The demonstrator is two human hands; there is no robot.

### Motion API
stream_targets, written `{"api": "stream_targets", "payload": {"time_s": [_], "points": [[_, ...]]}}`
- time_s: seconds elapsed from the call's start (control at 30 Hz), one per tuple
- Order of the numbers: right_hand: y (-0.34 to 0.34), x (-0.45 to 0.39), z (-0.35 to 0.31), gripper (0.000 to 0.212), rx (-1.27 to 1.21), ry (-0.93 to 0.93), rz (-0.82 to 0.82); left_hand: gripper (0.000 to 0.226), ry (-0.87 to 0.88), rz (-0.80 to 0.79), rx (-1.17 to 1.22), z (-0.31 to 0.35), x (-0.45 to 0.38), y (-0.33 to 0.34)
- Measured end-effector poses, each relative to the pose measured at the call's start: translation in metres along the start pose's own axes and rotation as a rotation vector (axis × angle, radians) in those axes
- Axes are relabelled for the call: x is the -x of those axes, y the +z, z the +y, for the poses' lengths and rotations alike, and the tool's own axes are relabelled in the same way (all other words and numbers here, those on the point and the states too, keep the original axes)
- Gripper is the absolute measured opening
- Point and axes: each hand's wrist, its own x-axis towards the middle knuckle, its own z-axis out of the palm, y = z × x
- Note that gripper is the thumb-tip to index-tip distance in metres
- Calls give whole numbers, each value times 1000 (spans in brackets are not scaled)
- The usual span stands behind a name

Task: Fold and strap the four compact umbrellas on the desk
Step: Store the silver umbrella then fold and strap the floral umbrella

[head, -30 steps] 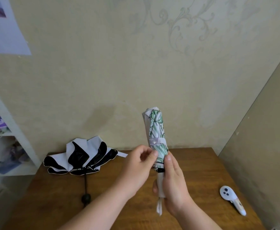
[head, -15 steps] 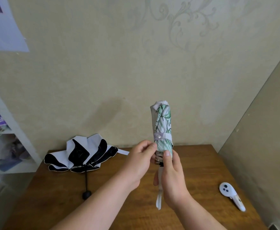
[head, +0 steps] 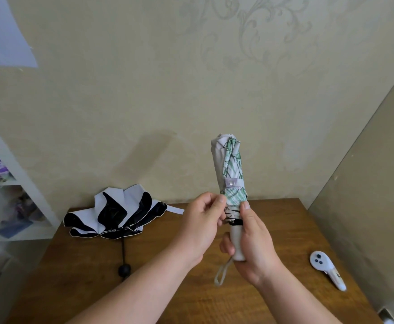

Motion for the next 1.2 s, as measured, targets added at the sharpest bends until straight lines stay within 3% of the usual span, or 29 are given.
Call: {"api": "stream_targets", "payload": {"time_s": [0.17,0.37,0.5,0.6,0.77,0.93,1.2], "points": [[-1,2,1,55,-83,68,-52,24,-21,3,-1,1,-4,-6],[-3,2,5,62,39,-15,-79,28,6,-46,-74,3,-3,-9],[-2,2,4,46,94,-20,-107,24,21,-43,-206,2,-6,-13],[-3,1,0,39,97,82,-142,25,-54,-60,-207,0,-8,-18],[4,-5,8,50,102,155,21,22,-126,-112,-56,2,-1,-11],[4,-4,14,51,104,140,59,21,-168,-55,49,-4,5,-5],[3,-3,14,59,79,174,-7,20,-83,7,-116,-3,17,-3]]}}
